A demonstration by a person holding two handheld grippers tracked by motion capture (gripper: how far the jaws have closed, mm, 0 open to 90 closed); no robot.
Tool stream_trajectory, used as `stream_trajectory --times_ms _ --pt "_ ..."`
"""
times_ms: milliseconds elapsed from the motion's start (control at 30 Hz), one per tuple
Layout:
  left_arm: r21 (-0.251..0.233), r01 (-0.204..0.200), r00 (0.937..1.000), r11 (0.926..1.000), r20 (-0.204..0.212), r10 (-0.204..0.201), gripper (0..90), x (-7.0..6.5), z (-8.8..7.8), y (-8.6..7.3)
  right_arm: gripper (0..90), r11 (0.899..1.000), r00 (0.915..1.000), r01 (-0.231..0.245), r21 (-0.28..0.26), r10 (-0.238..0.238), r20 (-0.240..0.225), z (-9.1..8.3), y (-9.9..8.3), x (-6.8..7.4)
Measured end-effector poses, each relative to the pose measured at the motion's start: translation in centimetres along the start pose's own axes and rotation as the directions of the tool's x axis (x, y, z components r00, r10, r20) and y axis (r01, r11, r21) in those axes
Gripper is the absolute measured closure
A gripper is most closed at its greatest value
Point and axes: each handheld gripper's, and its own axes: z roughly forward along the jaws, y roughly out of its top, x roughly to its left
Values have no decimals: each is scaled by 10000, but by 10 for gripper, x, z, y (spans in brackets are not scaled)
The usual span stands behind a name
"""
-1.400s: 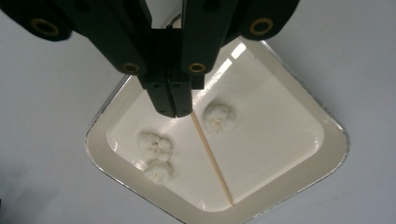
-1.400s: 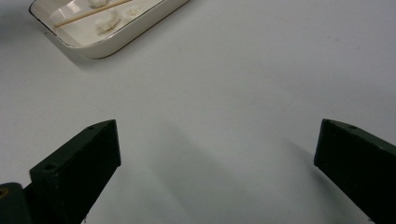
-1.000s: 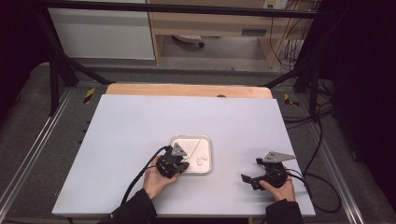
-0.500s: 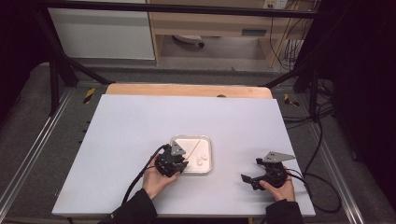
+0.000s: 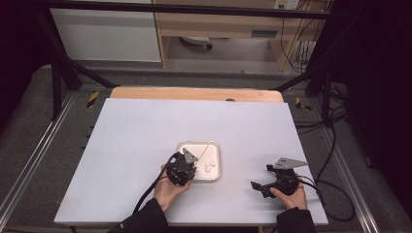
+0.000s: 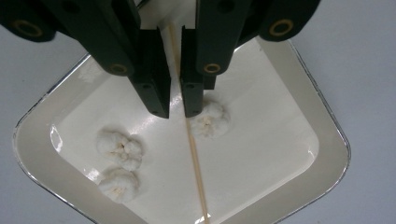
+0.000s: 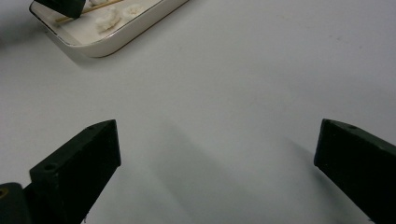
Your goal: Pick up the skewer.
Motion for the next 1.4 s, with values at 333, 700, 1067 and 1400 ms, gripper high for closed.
stream_trajectory --times_ms 333,700,1067,1400 --pt "-183 562 9980 9983 -288 -567 878 -4 0 -2 10 10000 10000 -12 6 12 -21 0 0 0" --pt "-714 748 9972 9946 153 -738 889 3 -1 -10 10 10000 10000 -36 29 36 -39 0 0 0" --pt "-1276 468 9984 9907 361 -425 890 4 -15 -9 10 10000 10000 -8 22 8 -35 0 0 0" --pt "-1413 122 9974 9899 720 -20 890 15 -34 -9 7 9995 9995 303 127 -304 25 4 4 6"
